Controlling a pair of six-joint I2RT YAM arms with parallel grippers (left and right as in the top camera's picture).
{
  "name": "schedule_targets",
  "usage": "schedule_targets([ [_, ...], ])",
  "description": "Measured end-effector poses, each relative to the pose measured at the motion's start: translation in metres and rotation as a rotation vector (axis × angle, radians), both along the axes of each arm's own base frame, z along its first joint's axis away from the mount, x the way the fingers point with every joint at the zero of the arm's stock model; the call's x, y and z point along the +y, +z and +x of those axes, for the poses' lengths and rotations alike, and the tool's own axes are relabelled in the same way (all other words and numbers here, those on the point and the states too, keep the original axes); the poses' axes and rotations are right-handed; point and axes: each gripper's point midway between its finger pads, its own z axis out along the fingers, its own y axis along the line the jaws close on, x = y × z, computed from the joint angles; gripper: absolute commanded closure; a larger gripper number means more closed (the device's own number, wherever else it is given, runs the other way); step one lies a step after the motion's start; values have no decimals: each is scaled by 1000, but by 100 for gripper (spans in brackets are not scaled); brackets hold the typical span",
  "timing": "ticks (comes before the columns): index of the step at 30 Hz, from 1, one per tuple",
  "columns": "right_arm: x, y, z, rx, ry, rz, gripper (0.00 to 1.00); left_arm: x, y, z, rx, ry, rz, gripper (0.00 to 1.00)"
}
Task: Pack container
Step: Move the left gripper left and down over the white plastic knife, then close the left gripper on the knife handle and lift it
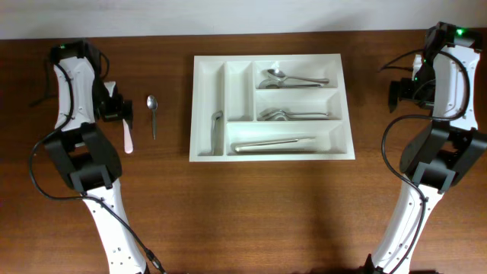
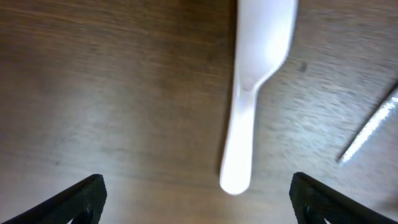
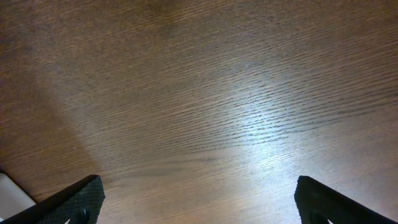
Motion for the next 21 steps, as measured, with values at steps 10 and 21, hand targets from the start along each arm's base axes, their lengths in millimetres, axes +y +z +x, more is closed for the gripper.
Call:
schedule_targets([
  [10,0,0,0,0,0,0,1,2,-18,2,-5,1,4,4],
  [21,0,0,0,0,0,0,1,1,-31,6,-22,4,0,4],
])
